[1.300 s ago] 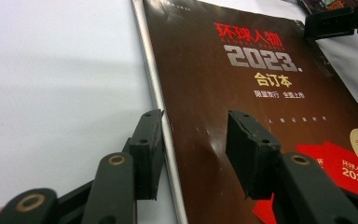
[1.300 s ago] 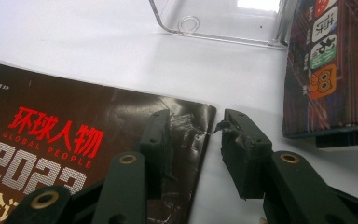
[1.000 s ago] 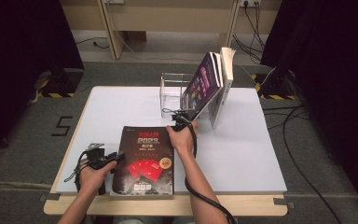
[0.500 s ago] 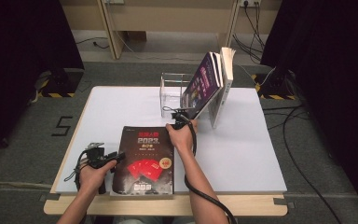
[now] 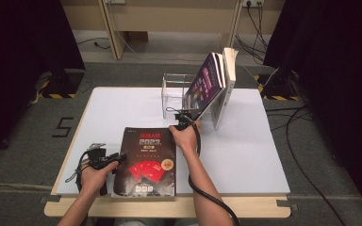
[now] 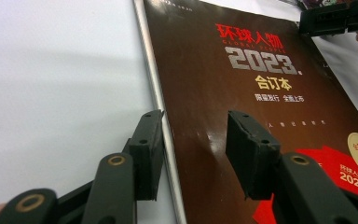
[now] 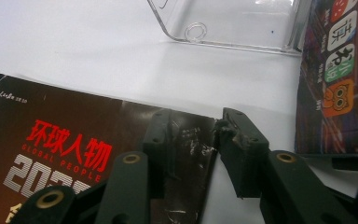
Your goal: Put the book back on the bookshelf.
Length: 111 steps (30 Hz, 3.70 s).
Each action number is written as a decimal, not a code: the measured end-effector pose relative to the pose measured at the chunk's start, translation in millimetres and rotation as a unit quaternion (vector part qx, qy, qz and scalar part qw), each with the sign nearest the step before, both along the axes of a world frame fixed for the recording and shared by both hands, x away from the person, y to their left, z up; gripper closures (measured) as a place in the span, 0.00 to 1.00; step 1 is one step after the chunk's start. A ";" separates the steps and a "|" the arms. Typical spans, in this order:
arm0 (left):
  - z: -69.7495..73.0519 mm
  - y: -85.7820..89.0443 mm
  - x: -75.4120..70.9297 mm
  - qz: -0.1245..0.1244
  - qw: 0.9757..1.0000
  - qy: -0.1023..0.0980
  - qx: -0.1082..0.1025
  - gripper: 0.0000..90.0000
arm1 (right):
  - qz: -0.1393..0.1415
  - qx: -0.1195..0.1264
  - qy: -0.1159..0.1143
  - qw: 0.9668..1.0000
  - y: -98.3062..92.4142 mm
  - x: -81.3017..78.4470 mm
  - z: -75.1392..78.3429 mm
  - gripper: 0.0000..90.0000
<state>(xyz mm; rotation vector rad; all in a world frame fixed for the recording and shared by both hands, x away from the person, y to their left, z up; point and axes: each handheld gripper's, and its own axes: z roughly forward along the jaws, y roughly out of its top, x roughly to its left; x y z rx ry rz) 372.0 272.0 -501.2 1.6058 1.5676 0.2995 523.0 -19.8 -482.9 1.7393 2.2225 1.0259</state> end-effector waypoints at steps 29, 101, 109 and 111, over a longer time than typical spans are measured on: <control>1.7 -1.4 1.1 -0.001 1.000 0.005 0.015 0.66 | -0.006 -0.003 -0.003 1.000 -4.5 0.3 -1.3 0.90; 8.8 11.9 0.7 0.021 0.999 -0.037 -0.028 0.57 | 0.028 0.075 -0.123 0.989 -9.8 -21.4 47.3 0.98; 9.7 14.1 0.8 0.032 0.998 -0.045 -0.039 0.56 | 0.032 0.093 -0.178 0.979 -11.9 -33.3 81.1 0.98; 10.1 14.4 0.8 0.033 0.998 -0.046 -0.039 0.56 | 0.031 0.095 -0.190 0.977 -12.8 -35.5 88.6 0.98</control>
